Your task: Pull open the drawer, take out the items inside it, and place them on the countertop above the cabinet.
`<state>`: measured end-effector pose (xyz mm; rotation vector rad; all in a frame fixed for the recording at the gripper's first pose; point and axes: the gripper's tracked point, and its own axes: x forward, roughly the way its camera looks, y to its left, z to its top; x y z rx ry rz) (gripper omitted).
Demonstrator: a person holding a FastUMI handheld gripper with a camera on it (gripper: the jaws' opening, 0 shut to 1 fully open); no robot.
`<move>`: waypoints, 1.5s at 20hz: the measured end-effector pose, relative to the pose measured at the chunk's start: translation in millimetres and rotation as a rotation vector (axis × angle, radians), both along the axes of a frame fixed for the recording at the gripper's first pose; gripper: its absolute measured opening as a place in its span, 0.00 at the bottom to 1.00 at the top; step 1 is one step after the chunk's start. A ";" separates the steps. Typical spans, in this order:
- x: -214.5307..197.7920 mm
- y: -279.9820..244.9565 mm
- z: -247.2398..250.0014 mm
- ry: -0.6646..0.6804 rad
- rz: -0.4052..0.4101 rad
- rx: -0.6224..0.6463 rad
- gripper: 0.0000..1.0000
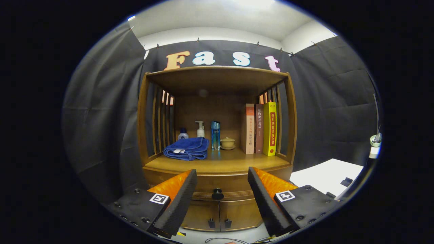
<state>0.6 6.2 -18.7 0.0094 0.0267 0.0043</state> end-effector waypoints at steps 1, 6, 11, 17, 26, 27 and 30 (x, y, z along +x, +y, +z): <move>1.3 0.0 -3.1 0.005 0.000 0.001 0.98; 12.0 -1.3 -18.2 -0.003 0.003 -0.003 0.98; 31.7 -3.5 -56.9 -0.008 0.010 0.014 0.98; 64.5 9.5 -120.8 0.036 0.045 0.017 0.99; 116.7 2.4 -186.8 0.124 0.032 0.023 0.99; 119.3 3.4 -192.2 0.129 0.036 0.023 0.99; 127.9 2.8 -203.3 0.131 0.031 -0.002 0.96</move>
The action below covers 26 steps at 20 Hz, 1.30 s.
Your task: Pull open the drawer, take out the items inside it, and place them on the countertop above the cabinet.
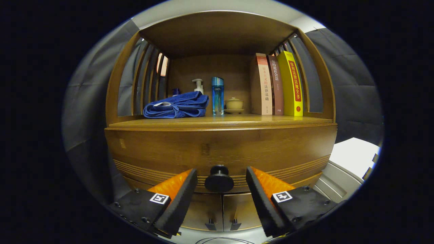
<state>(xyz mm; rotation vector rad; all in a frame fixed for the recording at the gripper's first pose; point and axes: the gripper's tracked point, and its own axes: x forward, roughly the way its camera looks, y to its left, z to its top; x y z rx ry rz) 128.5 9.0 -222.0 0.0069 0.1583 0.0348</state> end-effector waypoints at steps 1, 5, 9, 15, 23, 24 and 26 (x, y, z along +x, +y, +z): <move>3.0 -0.8 -0.3 -0.005 -0.004 -0.010 0.93; 9.7 1.9 -3.9 0.000 0.007 -0.029 0.81; 11.4 5.0 -7.3 0.003 0.011 -0.055 0.56; 9.1 5.8 -11.0 0.039 0.029 -0.063 0.46; -23.9 2.8 -7.0 0.085 0.001 -0.018 0.46; -31.9 2.1 -4.9 0.087 -0.001 -0.010 0.46; -44.0 1.3 -3.4 0.091 -0.006 0.004 0.46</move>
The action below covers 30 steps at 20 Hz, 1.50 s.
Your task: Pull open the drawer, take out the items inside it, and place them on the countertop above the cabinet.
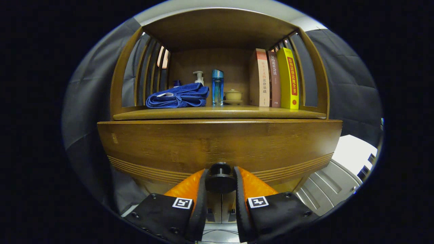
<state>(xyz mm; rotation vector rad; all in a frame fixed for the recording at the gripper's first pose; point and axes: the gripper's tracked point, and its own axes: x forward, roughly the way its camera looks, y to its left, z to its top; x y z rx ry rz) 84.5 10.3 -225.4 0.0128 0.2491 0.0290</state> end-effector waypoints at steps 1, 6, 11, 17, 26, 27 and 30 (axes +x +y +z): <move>-5.3 -0.9 1.5 0.002 -0.003 0.003 0.46; -25.9 -2.1 4.3 0.023 -0.003 0.004 0.46; -46.1 -2.4 6.6 0.045 -0.001 0.008 0.46; -80.0 -2.7 4.5 0.055 0.004 0.015 0.46; -89.7 -3.4 6.4 0.033 0.017 -0.003 0.46; -89.4 -3.5 6.6 0.031 0.016 -0.003 0.46; -88.9 -2.7 6.2 0.028 0.015 -0.004 0.46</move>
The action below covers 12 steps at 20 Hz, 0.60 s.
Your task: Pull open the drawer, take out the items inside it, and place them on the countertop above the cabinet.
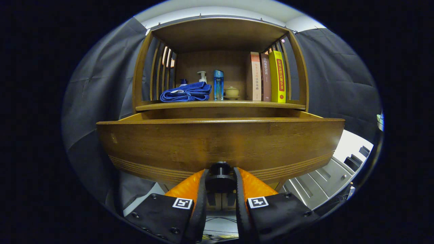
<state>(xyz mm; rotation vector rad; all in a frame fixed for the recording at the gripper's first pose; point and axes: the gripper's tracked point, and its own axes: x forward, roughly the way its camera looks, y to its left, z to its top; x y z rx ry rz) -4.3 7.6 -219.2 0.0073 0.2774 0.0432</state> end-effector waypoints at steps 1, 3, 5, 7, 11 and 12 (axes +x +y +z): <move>0.2 0.0 0.3 -0.002 -0.001 -0.001 0.46; -0.2 -0.7 0.3 -0.003 -0.003 -0.002 0.49; 1.0 -1.1 -1.2 0.000 -0.002 0.004 0.53; 2.8 -4.2 -4.7 0.008 -0.010 0.014 0.56; 2.4 -0.1 -2.0 -0.006 0.002 0.027 0.90; 2.9 1.6 2.5 -0.020 0.007 0.026 0.92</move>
